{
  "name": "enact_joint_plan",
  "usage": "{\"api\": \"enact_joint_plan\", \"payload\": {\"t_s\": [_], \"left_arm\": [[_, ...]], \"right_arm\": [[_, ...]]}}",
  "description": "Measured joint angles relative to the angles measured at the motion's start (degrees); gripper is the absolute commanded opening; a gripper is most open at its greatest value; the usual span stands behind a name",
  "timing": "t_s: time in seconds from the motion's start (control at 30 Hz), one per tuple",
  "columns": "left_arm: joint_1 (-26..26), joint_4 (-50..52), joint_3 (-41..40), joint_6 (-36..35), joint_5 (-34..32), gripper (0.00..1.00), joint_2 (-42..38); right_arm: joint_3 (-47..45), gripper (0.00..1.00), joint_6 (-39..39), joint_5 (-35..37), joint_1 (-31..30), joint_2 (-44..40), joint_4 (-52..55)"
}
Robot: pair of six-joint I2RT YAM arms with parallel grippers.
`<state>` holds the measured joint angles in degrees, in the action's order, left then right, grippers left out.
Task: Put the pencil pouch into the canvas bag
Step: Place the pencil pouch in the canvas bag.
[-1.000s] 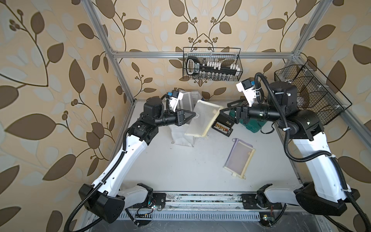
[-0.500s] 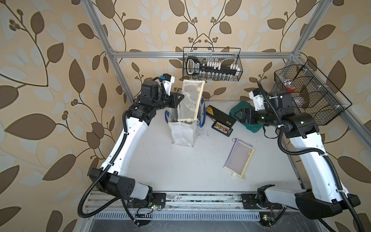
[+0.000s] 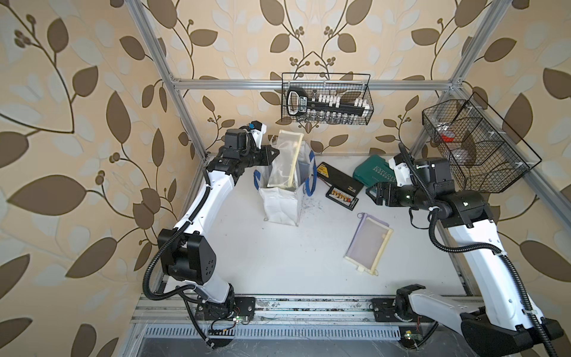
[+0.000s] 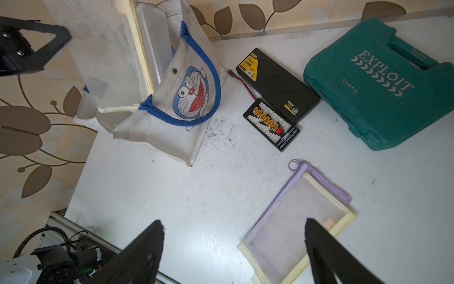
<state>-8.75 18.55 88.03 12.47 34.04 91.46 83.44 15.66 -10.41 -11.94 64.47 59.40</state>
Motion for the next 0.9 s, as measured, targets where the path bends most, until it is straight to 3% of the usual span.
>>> {"api": "enact_joint_plan", "payload": {"t_s": [0.2, 0.6, 0.63, 0.73, 0.9], "left_arm": [[0.0, 0.15, -6.14, -0.17, 0.66, 0.0, 0.0], [0.13, 2.34, -6.43, -3.21, 0.5, 0.0, 0.0], [0.13, 2.58, -6.43, -3.41, 0.48, 0.07, 0.0], [0.13, 3.45, -6.4, -3.89, 0.15, 0.43, 0.0], [0.13, 7.8, -4.52, -4.94, -3.54, 0.77, -0.15]], "right_arm": [[-4.04, 0.88, 0.22, -0.07, 1.9, -0.31, -1.03], [-7.06, 0.88, -0.31, -2.14, 8.87, -1.4, -2.34], [-7.06, 0.88, -0.31, -2.27, 9.29, -1.4, -2.43], [-7.34, 0.89, -0.33, -2.23, 10.36, -1.33, -2.73], [-11.54, 1.0, -0.33, -2.23, 13.33, -0.81, -3.13]]}}
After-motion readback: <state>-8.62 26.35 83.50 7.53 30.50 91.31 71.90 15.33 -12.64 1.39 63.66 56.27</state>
